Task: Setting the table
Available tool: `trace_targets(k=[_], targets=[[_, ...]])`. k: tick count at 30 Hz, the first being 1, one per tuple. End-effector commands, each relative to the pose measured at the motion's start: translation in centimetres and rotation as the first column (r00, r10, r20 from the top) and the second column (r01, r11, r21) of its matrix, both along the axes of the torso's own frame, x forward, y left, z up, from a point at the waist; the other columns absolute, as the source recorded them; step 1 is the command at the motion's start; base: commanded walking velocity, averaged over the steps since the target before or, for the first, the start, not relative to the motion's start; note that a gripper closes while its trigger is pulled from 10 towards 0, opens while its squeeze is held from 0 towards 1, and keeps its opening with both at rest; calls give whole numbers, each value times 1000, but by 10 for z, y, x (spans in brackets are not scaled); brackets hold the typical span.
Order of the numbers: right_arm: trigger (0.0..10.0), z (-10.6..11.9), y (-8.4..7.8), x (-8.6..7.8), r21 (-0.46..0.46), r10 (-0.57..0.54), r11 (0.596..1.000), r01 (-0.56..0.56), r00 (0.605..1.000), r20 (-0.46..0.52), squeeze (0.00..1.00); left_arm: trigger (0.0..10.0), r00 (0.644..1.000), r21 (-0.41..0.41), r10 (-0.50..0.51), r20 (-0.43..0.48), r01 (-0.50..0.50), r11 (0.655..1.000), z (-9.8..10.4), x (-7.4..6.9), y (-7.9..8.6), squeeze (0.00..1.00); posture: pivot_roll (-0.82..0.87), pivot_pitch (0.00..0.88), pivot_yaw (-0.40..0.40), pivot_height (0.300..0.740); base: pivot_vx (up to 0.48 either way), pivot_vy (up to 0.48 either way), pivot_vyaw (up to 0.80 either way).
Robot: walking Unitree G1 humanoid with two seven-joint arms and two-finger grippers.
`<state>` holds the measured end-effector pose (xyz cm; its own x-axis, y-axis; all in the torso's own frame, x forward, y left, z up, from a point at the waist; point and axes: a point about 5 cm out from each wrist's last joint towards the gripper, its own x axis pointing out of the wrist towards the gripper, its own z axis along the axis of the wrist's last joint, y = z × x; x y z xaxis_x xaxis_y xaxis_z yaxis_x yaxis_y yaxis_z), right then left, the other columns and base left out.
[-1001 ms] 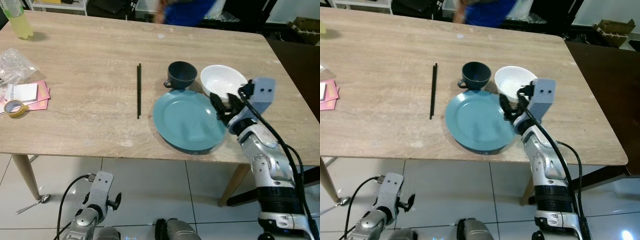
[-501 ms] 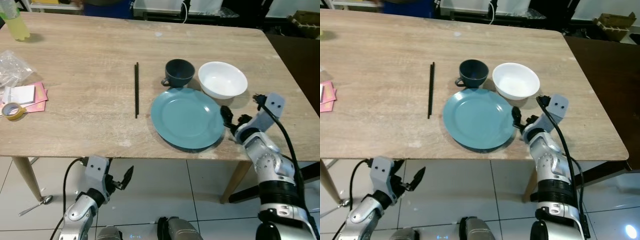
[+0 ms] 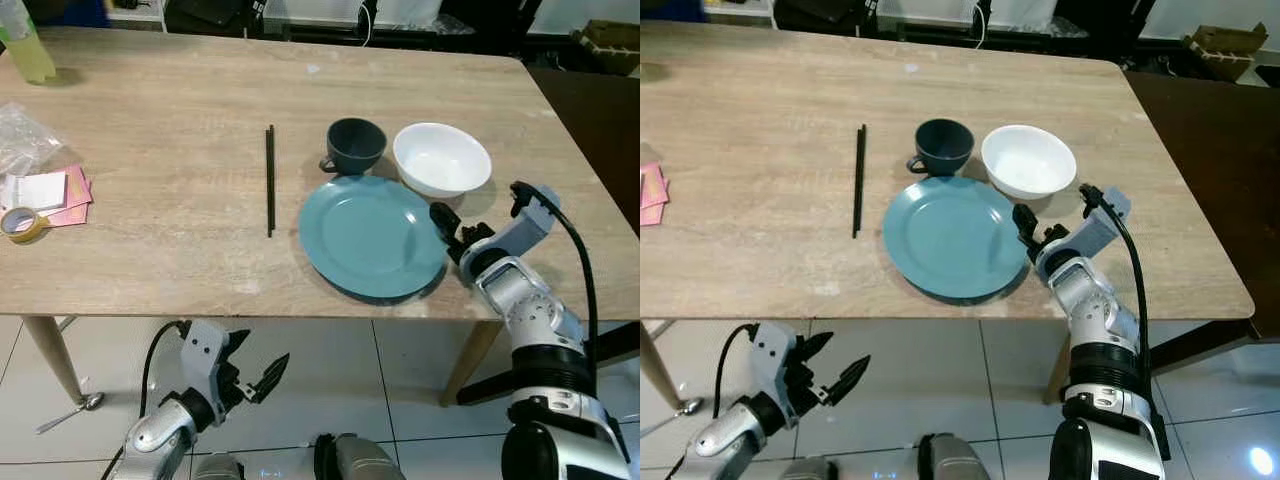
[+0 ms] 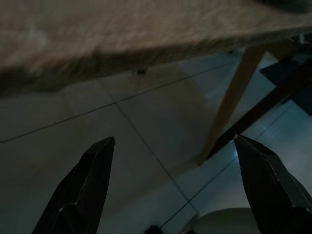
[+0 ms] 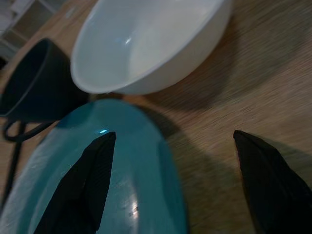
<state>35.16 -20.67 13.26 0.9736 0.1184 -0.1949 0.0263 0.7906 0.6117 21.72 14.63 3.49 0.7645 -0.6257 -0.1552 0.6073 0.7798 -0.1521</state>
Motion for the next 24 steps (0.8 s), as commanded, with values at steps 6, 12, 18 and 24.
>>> trace_targets(k=[6, 12, 18, 24], targets=[[4510, -22, 17, -11, 3, 156, 988, -156, 981, -114, 0, 10000, 999, 5, -21, -38, 22, 1000, -4, -5, -1, 0, 92, 102, -36, 740, 0, 0, 0], [0, -23, 23, -14, 10, 204, 979, -205, 970, -134, 0, 10000, 999, 5, -21, -45, 22, 1000, -1, -4, -1, 0, 92, 100, -36, 740, 0, 0, 0], [0, -35, 17, -16, -1, 157, 987, -161, 962, -225, 0, 10000, 999, -1, -4, -41, 4, 1000, 1, -1, 0, 0, 92, 95, -37, 740, 0, 0, 0], [0, -37, 17, -20, -5, 174, 983, -181, 953, -249, 0, 10000, 999, 2, -1, -42, 1, 1000, 1, -1, 0, 0, 92, 91, -35, 740, 0, 0, 0]])
